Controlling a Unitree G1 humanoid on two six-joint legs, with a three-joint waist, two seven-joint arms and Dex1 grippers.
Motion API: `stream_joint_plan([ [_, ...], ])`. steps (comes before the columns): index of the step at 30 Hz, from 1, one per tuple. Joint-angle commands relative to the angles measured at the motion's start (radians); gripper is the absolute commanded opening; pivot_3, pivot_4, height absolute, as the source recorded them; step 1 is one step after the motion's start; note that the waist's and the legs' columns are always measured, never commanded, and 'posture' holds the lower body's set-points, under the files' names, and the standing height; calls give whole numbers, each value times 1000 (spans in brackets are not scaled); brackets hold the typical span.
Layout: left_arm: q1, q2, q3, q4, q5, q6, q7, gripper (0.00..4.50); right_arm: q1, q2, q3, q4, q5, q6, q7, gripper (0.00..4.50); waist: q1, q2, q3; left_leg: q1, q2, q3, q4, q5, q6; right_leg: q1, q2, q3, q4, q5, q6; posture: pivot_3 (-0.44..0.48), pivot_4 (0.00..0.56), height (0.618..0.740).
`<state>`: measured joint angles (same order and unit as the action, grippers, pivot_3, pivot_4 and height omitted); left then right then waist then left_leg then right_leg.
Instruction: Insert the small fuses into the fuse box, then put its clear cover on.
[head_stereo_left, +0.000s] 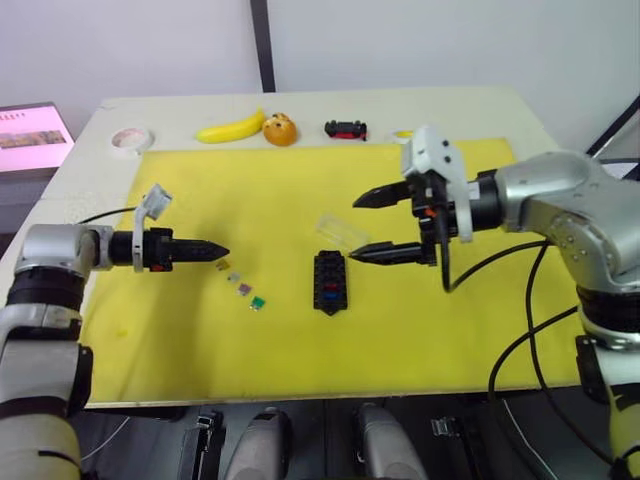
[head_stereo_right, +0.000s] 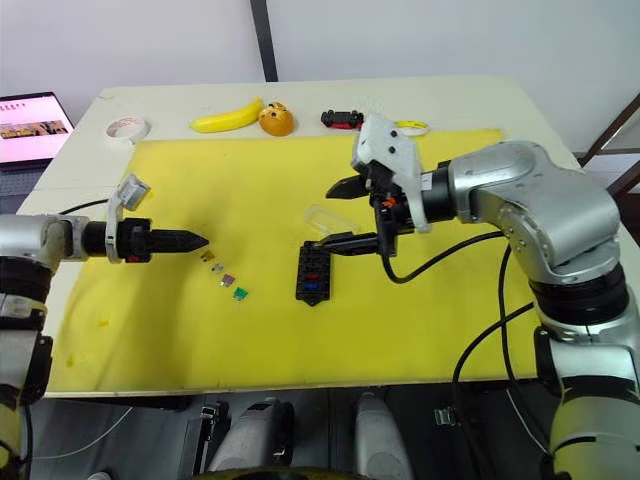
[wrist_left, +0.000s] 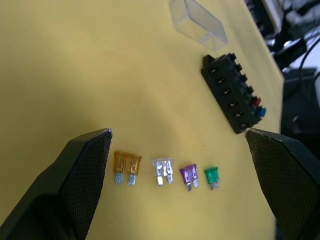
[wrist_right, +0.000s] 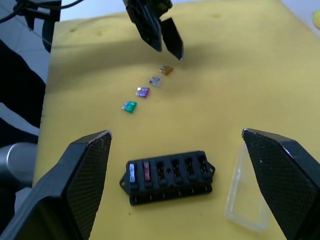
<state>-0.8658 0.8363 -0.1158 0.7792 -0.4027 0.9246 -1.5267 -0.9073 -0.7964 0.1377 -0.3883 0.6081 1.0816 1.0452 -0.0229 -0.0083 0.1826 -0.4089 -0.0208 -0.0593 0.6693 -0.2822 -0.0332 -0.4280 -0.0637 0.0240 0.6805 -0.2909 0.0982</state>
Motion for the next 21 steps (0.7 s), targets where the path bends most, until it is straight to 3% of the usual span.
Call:
stream_joint_plan([
  [1, -39, 14, -26, 84, 46, -3, -55, 4500, -26, 18, -26, -57, 31, 14, -37, 4456, 0, 0, 0, 0, 0, 0, 0, 0, 0, 0, 0, 0, 0, 0, 0, 0, 150, 740],
  [8, -52, -6, -69, 175, 88, -14, -88, 4500, -15, 20, -23, -92, 52, 25, -76, 4456, 2, 0, 0, 0, 0, 0, 0, 0, 0, 0, -1, 0, 0, 0, 0, 0, 150, 740],
  [21, -49, -46, -104, 183, 66, 11, -88, 4500, -6, 10, -6, -109, 64, 24, -105, 4456, 4, 0, 0, 0, 0, 0, 0, 0, 0, 0, -1, 0, 0, 0, 0, 0, 150, 740],
])
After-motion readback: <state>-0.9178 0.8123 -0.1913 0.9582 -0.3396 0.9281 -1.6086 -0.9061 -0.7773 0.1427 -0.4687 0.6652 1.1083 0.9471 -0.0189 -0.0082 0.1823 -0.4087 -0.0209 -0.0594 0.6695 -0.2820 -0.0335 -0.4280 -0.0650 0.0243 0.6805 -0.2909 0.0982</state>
